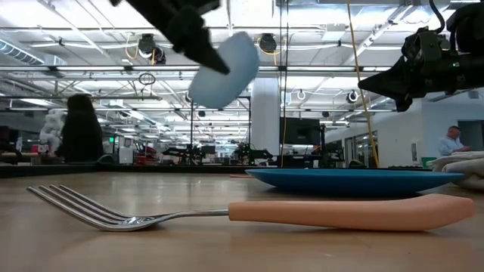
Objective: Set table place
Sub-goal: Put the blue bowl on the blue plate
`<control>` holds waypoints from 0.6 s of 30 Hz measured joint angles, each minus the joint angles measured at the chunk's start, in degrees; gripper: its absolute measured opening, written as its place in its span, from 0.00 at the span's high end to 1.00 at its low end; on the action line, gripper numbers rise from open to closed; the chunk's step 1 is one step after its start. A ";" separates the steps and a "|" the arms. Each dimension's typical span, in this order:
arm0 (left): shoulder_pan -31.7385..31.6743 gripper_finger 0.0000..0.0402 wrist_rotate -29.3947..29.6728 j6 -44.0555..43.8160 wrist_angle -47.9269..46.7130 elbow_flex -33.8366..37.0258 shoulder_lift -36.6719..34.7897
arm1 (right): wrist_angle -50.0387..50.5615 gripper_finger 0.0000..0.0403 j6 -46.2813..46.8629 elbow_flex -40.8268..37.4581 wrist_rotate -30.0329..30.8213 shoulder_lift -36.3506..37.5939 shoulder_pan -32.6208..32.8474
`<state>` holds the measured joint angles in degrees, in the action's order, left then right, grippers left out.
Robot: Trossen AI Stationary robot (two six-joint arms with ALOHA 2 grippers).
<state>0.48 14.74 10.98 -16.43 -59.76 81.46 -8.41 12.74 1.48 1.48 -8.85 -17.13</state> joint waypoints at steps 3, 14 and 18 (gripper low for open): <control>0.01 0.99 2.35 -1.30 1.63 3.41 -5.62 | 0.35 1.00 -0.18 0.00 -0.02 -0.37 0.00; 2.79 0.99 3.81 -9.40 18.98 24.96 -22.70 | -0.50 1.00 -0.05 0.00 0.02 -2.43 0.00; 4.76 0.99 3.84 -12.29 27.07 31.04 -22.90 | -0.93 1.00 0.00 0.02 0.02 -2.77 -0.01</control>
<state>5.24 18.58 -1.32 10.64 -28.72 58.57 -9.34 12.73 1.50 1.50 -11.62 -17.14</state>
